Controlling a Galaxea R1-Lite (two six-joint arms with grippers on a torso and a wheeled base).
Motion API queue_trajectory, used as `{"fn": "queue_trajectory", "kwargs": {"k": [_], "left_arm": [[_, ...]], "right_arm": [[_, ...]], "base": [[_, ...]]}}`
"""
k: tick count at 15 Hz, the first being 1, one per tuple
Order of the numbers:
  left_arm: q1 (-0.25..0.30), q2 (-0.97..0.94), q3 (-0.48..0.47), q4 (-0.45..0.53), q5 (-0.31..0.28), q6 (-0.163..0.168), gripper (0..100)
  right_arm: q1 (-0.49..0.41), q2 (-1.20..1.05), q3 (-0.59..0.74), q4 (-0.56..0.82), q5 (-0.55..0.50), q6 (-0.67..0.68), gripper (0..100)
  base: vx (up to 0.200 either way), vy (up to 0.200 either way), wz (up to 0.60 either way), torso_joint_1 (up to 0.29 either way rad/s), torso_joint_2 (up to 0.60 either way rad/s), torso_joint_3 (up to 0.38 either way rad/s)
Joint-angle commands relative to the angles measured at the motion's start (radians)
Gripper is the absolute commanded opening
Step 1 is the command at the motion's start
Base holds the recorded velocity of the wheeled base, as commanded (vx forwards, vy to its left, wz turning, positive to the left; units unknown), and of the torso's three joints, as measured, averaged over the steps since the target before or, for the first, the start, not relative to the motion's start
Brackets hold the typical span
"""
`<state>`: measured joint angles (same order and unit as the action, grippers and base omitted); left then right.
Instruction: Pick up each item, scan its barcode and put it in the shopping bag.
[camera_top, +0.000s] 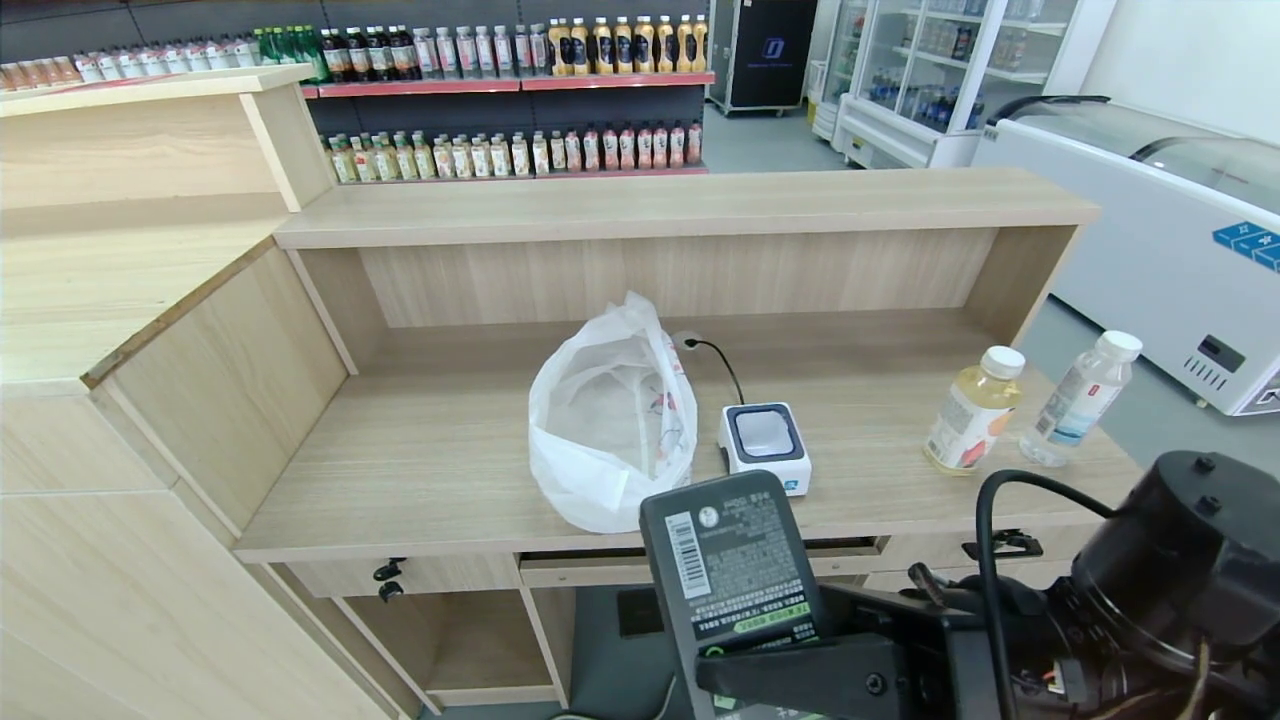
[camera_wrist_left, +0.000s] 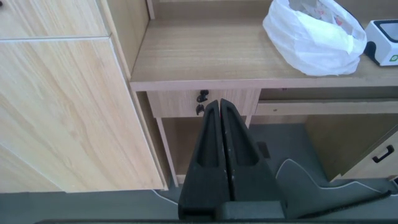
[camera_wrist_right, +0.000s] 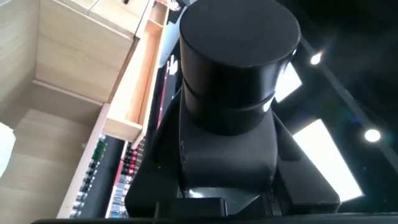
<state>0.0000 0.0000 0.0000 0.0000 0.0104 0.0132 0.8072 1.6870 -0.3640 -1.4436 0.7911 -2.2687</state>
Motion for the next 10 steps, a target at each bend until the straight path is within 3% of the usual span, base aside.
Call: {"fn": "queue_trajectory", "kwargs": {"k": [1, 10], "left_arm": [[0.000, 0.000, 0.000, 0.000, 0.000, -0.001, 0], [0.000, 0.000, 0.000, 0.000, 0.000, -0.001, 0]], "right_arm": [[0.009, 0.030, -0.019, 0.000, 0.000, 0.000, 0], [0.050, 0.069, -0.065, 0.000, 0.000, 0.001, 0]], "base": [[0.000, 0.000, 0.00, 0.000, 0.00, 0.000], [0.000, 0.000, 0.00, 0.000, 0.00, 0.000]]}}
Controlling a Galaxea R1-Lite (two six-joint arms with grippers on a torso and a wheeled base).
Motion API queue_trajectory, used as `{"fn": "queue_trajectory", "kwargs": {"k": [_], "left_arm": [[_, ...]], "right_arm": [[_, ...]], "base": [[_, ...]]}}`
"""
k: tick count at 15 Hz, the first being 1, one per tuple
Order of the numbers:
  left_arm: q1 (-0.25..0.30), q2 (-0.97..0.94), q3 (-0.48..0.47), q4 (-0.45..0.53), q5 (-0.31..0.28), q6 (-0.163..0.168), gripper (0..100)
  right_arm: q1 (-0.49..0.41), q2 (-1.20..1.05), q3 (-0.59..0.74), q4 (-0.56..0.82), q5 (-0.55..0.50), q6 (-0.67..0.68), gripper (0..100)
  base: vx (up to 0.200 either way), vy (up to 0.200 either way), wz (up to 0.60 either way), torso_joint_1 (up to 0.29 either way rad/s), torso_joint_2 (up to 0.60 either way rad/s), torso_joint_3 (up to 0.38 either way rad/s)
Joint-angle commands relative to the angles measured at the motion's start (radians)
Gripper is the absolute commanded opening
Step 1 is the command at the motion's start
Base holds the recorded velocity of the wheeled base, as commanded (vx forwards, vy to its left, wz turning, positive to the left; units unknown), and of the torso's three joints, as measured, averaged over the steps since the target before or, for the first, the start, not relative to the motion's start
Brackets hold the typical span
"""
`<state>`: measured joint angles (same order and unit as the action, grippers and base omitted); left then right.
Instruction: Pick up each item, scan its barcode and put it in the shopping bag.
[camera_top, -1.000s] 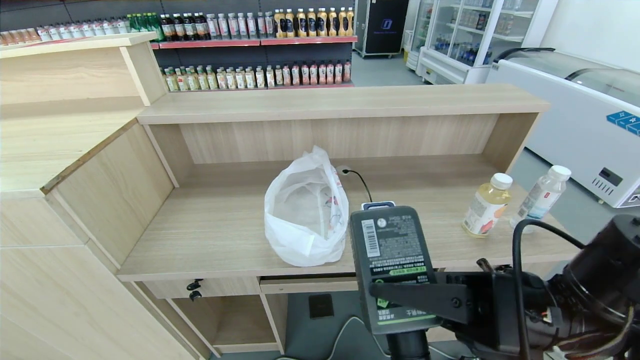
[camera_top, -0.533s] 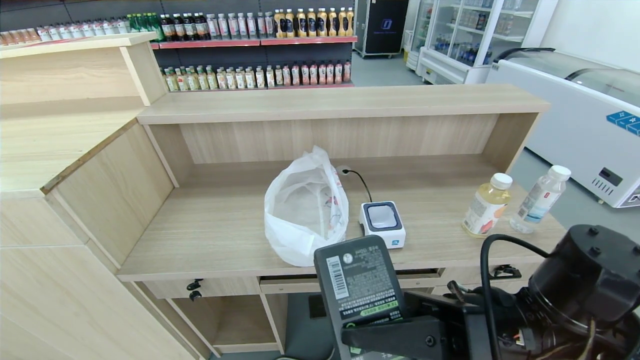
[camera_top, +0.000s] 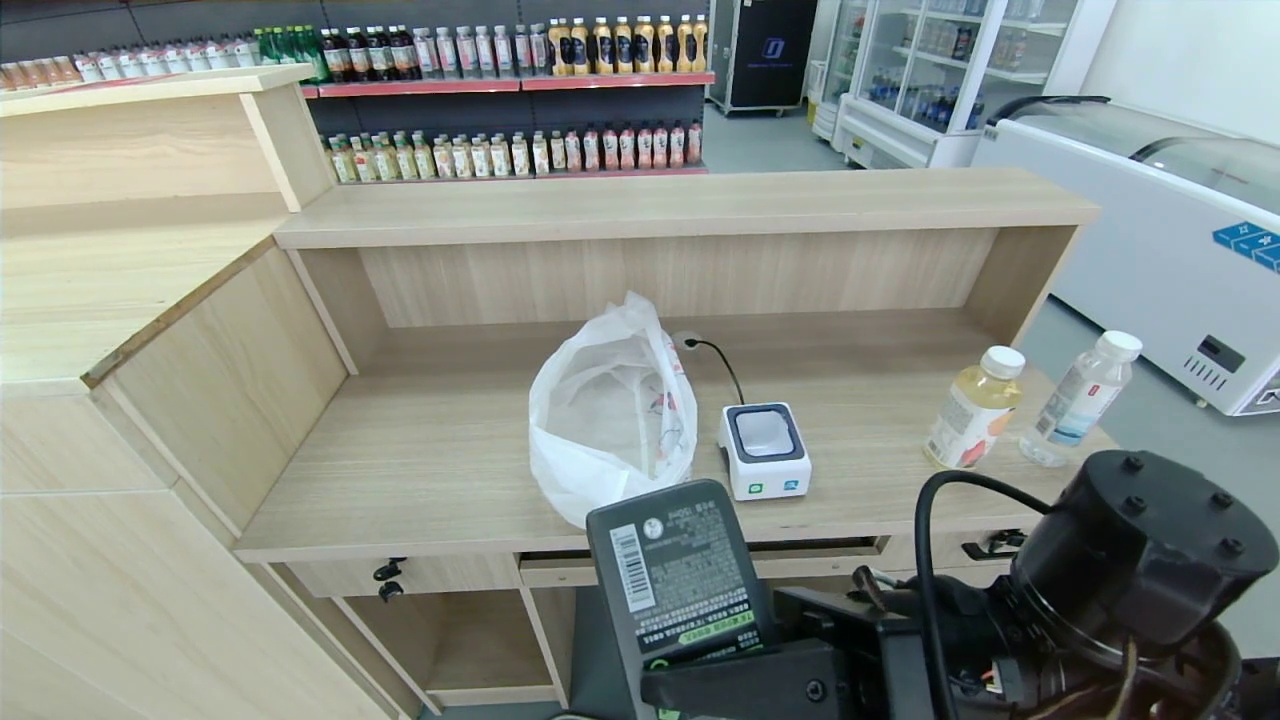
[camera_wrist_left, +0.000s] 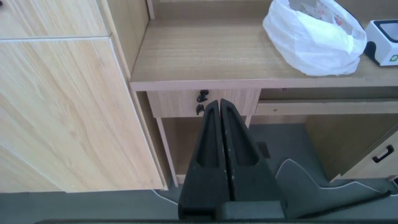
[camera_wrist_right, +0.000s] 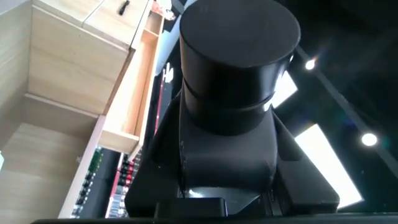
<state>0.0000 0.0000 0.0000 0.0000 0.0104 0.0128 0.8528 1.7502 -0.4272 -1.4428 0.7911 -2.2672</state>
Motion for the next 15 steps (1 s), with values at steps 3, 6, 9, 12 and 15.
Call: {"fn": "queue_trajectory", "kwargs": {"k": [3, 6, 9, 12, 15], "left_arm": [[0.000, 0.000, 0.000, 0.000, 0.000, 0.001, 0], [0.000, 0.000, 0.000, 0.000, 0.000, 0.001, 0], [0.000, 0.000, 0.000, 0.000, 0.000, 0.001, 0], [0.000, 0.000, 0.000, 0.000, 0.000, 0.001, 0], [0.000, 0.000, 0.000, 0.000, 0.000, 0.001, 0]], "right_arm": [[0.026, 0.006, -0.007, 0.005, -0.001, 0.000, 0], [0.029, -0.009, 0.004, 0.039, 0.000, -0.005, 0], [-0.011, -0.078, -0.007, 0.111, -0.003, 0.048, 0], [-0.287, -0.210, -0.015, 0.324, -0.055, 0.440, 0], [-0.698, -0.456, -0.081, 0.691, -0.064, 0.784, 0]], "base": [[0.000, 0.000, 0.00, 0.000, 0.00, 0.000], [0.000, 0.000, 0.00, 0.000, 0.00, 0.000], [0.000, 0.000, 0.00, 0.000, 0.00, 0.000], [0.000, 0.000, 0.00, 0.000, 0.00, 0.000], [0.000, 0.000, 0.00, 0.000, 0.00, 0.000]]}}
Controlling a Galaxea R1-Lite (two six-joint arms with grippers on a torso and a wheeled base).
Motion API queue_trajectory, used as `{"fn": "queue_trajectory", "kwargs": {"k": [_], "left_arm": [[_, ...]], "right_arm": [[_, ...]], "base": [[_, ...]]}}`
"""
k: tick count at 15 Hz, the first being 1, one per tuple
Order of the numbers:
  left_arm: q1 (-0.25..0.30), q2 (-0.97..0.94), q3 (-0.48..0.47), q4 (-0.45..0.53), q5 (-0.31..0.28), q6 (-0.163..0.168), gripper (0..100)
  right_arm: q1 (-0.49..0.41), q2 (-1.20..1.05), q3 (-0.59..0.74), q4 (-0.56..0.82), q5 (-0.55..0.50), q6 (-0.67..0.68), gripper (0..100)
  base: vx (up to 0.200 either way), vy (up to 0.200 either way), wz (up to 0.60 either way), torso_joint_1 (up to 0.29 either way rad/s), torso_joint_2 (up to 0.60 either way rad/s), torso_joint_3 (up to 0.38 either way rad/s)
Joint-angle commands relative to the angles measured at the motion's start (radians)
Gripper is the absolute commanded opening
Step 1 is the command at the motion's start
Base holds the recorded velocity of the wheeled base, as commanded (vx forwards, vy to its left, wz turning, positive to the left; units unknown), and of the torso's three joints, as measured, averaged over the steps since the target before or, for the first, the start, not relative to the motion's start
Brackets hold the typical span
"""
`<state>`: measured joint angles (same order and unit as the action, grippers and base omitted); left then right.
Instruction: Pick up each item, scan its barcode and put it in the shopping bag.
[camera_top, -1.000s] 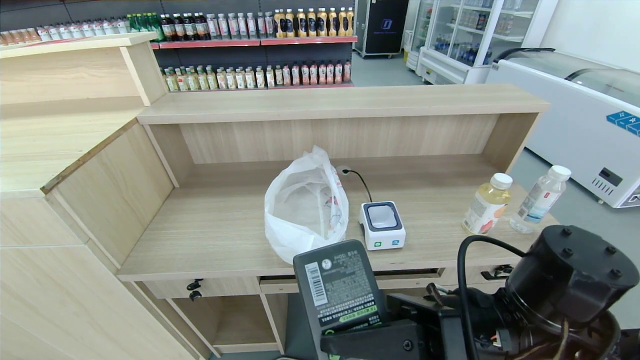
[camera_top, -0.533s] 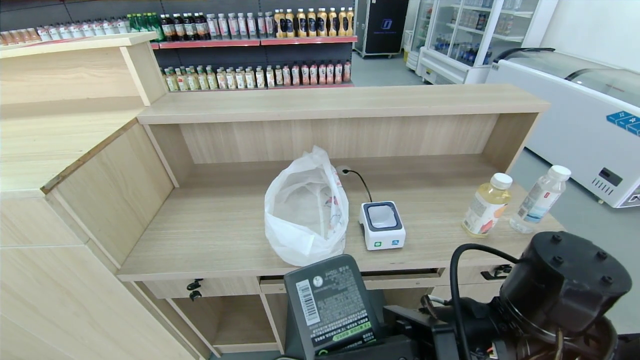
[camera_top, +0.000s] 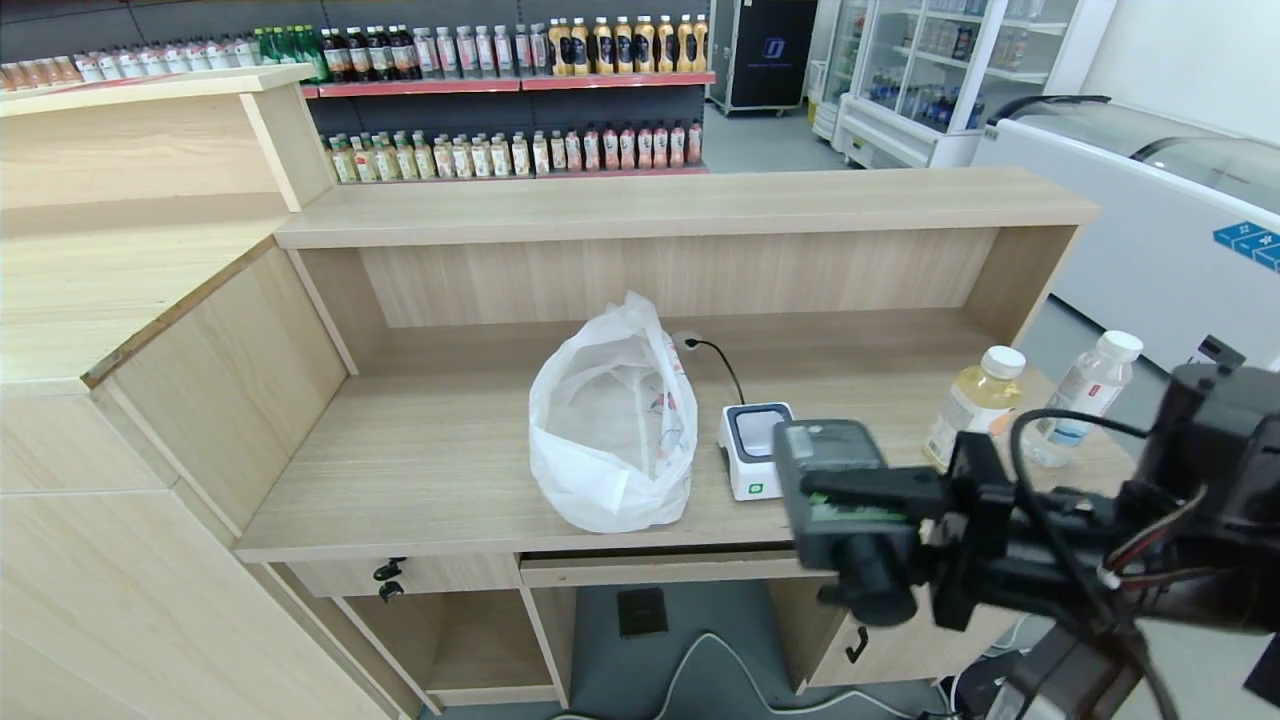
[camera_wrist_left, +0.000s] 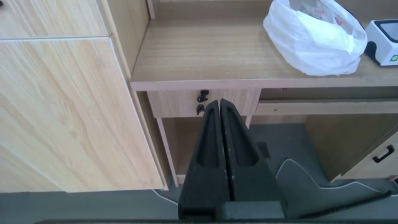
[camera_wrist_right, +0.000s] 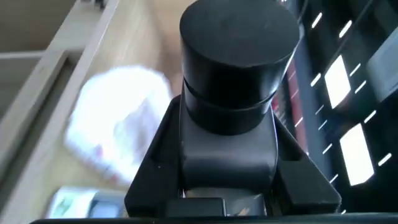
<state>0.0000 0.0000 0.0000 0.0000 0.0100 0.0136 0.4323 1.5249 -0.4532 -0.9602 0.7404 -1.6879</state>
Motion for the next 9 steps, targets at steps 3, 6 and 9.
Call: {"fn": "queue_trajectory", "kwargs": {"k": [3, 6, 9], "left_arm": [[0.000, 0.000, 0.000, 0.000, 0.001, -0.001, 0], [0.000, 0.000, 0.000, 0.000, 0.001, 0.000, 0], [0.000, 0.000, 0.000, 0.000, 0.001, -0.001, 0]], "right_arm": [[-0.629, -0.344, -0.074, 0.376, -0.073, 0.640, 0], [-0.825, -0.353, -0.071, 0.485, -0.161, 1.088, 0], [-0.880, -0.367, -0.070, 0.592, -0.395, 1.169, 0]], "base": [[0.000, 0.000, 0.00, 0.000, 0.00, 0.000], [0.000, 0.000, 0.00, 0.000, 0.00, 0.000], [0.000, 0.000, 0.00, 0.000, 0.00, 0.000]]}}
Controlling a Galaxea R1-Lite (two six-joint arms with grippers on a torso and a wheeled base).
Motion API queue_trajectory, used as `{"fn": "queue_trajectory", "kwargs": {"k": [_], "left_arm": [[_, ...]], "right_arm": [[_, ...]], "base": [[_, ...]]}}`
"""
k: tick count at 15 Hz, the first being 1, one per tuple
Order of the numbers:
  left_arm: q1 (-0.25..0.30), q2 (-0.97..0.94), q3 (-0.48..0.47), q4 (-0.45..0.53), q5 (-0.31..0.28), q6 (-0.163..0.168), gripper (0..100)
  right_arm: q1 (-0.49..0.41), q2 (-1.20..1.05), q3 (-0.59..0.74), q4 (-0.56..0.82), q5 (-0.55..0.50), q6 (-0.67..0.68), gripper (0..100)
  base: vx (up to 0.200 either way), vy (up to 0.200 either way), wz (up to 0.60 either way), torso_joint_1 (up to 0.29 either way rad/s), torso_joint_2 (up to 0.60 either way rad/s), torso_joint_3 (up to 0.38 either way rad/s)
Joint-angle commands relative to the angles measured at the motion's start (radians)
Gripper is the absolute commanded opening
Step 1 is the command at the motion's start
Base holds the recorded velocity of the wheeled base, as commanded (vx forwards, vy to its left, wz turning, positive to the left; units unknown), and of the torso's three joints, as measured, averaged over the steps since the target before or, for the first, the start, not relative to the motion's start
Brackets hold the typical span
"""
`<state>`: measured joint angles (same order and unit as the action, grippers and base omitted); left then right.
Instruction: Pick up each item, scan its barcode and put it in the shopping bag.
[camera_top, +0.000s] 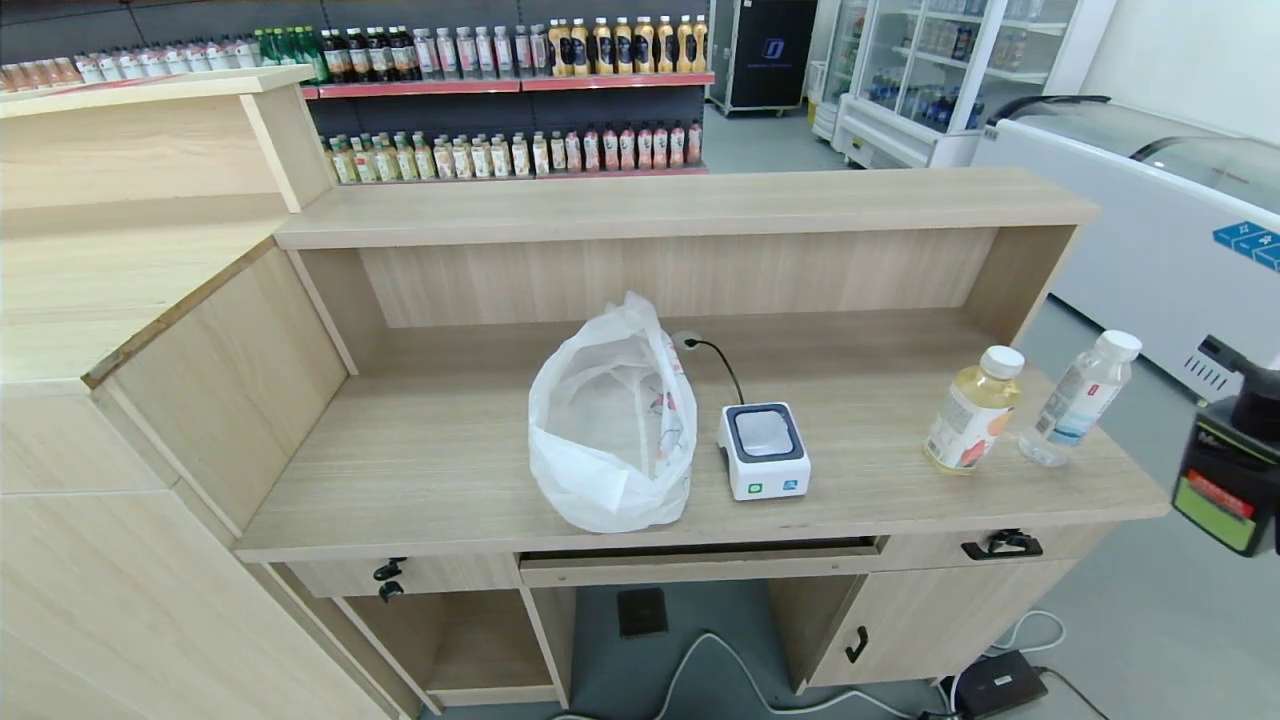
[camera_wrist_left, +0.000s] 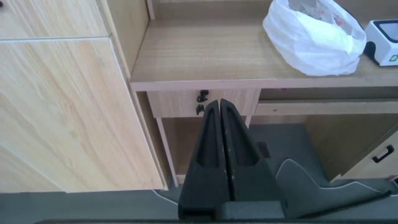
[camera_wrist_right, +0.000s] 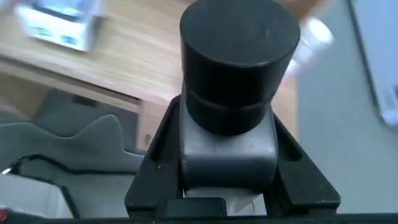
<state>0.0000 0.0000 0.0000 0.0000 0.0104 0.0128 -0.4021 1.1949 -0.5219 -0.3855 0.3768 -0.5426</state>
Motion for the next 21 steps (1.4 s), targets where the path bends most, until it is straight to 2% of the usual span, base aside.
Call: {"fn": "queue_trajectory", "kwargs": {"k": [1, 3, 5, 7, 8, 10, 12, 13, 15, 17, 19, 21], "left_arm": [[0.000, 0.000, 0.000, 0.000, 0.000, 0.000, 0], [0.000, 0.000, 0.000, 0.000, 0.000, 0.000, 0], [0.000, 0.000, 0.000, 0.000, 0.000, 0.001, 0], [0.000, 0.000, 0.000, 0.000, 0.000, 0.001, 0], [0.000, 0.000, 0.000, 0.000, 0.000, 0.001, 0], [0.000, 0.000, 0.000, 0.000, 0.000, 0.000, 0], [0.000, 0.000, 0.000, 0.000, 0.000, 0.000, 0], [0.000, 0.000, 0.000, 0.000, 0.000, 0.001, 0], [0.000, 0.000, 0.000, 0.000, 0.000, 0.000, 0], [0.000, 0.000, 0.000, 0.000, 0.000, 0.000, 0], [0.000, 0.000, 0.000, 0.000, 0.000, 0.001, 0], [0.000, 0.000, 0.000, 0.000, 0.000, 0.000, 0]], "right_arm": [[-0.046, -0.038, 0.000, 0.019, -0.062, 0.030, 0], [-0.046, -0.049, 0.017, 0.030, -0.091, 0.035, 0], [-0.023, -0.058, 0.016, 0.019, -0.091, 0.052, 0], [0.045, -0.043, -0.007, -0.007, -0.150, 0.107, 0], [0.112, 0.000, -0.046, -0.006, -0.200, 0.165, 0], [0.217, 0.112, -0.188, 0.027, -0.173, 0.435, 0], [0.232, 0.246, -0.293, -0.007, -0.156, 0.613, 0], [0.233, 0.307, -0.299, -0.065, -0.148, 0.691, 0], [0.238, 0.417, -0.303, -0.127, -0.138, 0.771, 0], [0.244, 0.496, -0.297, -0.289, -0.038, 0.937, 0], [0.246, 0.517, -0.285, -0.315, 0.050, 0.967, 0], [0.249, 0.549, -0.273, -0.358, 0.060, 0.972, 0]], "base": [[0.000, 0.000, 0.00, 0.000, 0.00, 0.000], [0.000, 0.000, 0.00, 0.000, 0.00, 0.000], [0.000, 0.000, 0.60, 0.007, 0.00, 0.000], [0.000, 0.000, 0.60, 0.005, 0.00, 0.000], [0.000, 0.000, 0.60, 0.002, 0.00, 0.002], [0.000, 0.000, 0.30, 0.001, 0.00, 0.001], [0.000, 0.000, 0.00, 0.000, 0.00, 0.000], [0.000, 0.000, 0.00, 0.000, 0.00, 0.000], [0.000, 0.000, 0.00, 0.000, 0.00, 0.000], [0.000, 0.000, 0.00, 0.000, 0.00, 0.000], [0.000, 0.000, 0.00, 0.000, 0.00, 0.000], [0.000, 0.000, 0.00, 0.000, 0.00, 0.000]]}}
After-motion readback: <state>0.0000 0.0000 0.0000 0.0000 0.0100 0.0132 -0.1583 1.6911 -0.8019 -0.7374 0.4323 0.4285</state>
